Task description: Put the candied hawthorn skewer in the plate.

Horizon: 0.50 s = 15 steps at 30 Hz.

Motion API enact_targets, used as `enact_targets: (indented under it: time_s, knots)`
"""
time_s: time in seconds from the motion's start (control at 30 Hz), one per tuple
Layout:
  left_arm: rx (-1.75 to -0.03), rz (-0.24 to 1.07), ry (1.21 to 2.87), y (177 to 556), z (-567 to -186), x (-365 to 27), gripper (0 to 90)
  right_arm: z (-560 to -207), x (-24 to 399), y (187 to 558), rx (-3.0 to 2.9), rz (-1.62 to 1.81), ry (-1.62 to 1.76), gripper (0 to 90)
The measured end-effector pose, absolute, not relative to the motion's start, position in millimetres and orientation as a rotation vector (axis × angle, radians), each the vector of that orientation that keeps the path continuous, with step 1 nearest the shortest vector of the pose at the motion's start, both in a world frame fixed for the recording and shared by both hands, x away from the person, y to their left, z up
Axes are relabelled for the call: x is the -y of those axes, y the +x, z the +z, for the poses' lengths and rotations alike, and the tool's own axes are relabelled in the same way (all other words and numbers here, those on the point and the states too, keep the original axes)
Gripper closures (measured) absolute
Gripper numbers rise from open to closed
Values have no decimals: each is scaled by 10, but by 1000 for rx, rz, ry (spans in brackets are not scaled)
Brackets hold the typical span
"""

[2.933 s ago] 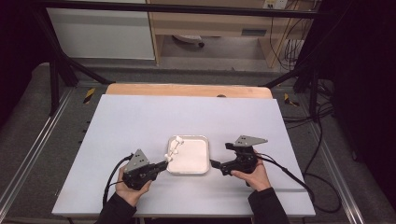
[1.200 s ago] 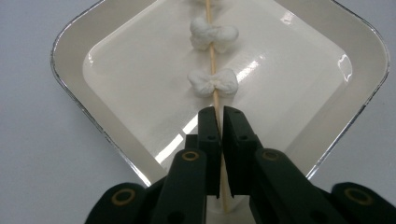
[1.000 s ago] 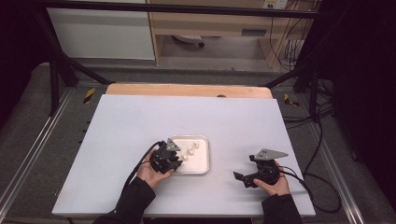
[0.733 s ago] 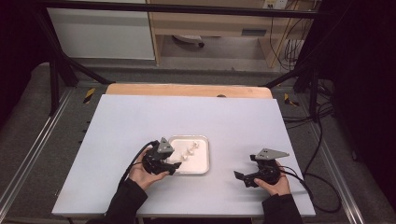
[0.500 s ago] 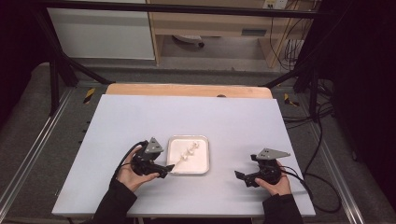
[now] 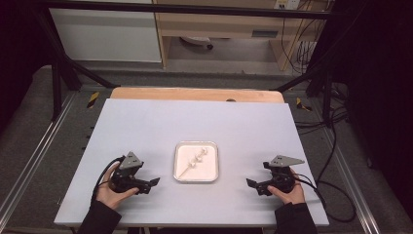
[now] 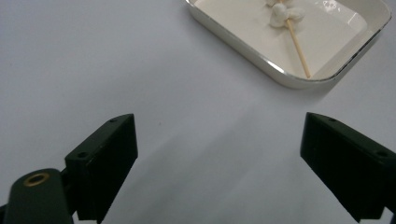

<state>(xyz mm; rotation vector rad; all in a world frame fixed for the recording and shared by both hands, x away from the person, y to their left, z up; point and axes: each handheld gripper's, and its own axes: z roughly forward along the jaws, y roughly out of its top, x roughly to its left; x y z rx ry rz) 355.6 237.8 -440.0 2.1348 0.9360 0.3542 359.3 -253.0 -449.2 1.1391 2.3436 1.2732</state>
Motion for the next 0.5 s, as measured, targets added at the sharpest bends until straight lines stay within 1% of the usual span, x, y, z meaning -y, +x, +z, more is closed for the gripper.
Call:
enact_targets:
  time_s: [0.2, 0.5]
  knots:
    - [-959, 345, 2122, 3491, -4460, -2533, 81, -4515, 2523, 3585, -2355, 1263, 1141, 7]
    - [-966, 368, 2131, 3491, -4475, -2569, 77, -4559, 2536, 3587, -2366, 1267, 1145, 6]
